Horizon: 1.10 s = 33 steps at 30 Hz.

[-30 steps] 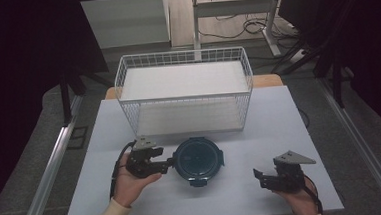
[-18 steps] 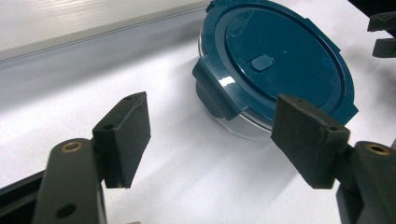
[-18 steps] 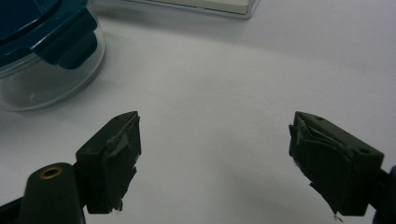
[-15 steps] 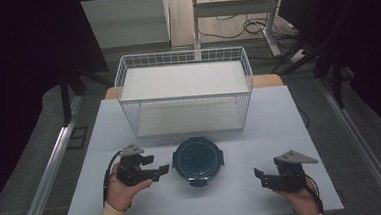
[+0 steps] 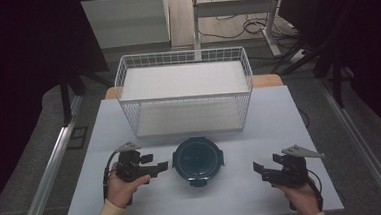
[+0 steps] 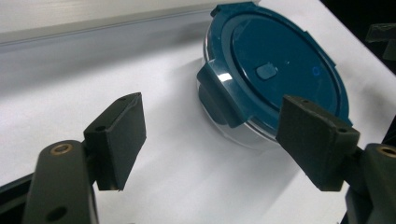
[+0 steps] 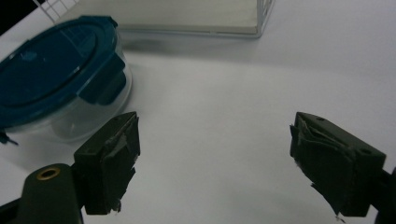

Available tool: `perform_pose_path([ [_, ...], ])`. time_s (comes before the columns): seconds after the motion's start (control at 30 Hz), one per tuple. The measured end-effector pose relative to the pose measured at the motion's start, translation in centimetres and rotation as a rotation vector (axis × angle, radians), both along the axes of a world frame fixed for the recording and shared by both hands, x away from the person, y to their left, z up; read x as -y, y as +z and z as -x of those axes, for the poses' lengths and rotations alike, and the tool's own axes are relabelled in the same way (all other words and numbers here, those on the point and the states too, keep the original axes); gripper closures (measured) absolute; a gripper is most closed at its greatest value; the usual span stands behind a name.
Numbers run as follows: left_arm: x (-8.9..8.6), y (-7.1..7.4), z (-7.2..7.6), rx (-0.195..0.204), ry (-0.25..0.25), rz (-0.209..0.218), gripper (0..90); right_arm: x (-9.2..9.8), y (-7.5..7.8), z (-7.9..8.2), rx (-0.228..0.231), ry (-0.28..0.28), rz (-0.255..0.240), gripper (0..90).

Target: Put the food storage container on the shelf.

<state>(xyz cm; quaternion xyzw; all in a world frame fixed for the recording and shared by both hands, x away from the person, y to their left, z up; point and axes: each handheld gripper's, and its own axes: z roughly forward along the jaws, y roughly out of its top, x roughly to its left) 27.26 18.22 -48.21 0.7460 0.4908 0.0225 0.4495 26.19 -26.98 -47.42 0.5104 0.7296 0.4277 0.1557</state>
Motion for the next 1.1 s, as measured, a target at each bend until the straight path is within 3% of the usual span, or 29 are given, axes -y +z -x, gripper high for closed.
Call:
perform_pose_path([
  [0.17, -0.1, -0.1, -0.2, -0.02, -0.01, 0.041, 23.2, -0.7, 0.7, 0.2, 0.005, 0.006, -0.032, 15.8],
  [0.27, -0.1, 0.0, -0.1, -0.015, 0.003, 0.03, 22.3, -1.3, 1.1, 0.2, 0.001, 0.011, 0.012, 15.1],
  [0.43, 0.3, 0.5, 0.5, -0.007, -0.004, 0.015, 21.9, -1.3, 1.5, -0.2, -0.068, -0.003, -0.096, 15.2],
  [0.53, 0.3, 0.7, 0.3, -0.009, 0.002, 0.032, 21.7, -1.8, 1.7, -0.4, -0.077, 0.003, -0.094, 15.2],
  [0.63, 0.5, 0.7, 0.0, -0.015, 0.001, 0.042, 21.5, -2.3, 2.1, -0.7, -0.087, 0.026, -0.097, 15.2],
  [0.77, 1.1, 0.3, -0.3, -0.015, 0.005, 0.024, 22.4, -3.2, 2.4, -1.7, -0.097, 0.061, -0.105, 15.2],
  [1.03, 1.6, 0.0, -1.1, -0.056, 0.006, 0.093, 21.5, -4.9, 1.7, -3.4, -0.135, 0.122, -0.111, 15.3],
  [1.1, 1.7, 0.0, -1.2, -0.058, -0.008, 0.094, 21.2, -5.2, 1.6, -3.5, -0.14, 0.132, -0.118, 15.2],
])
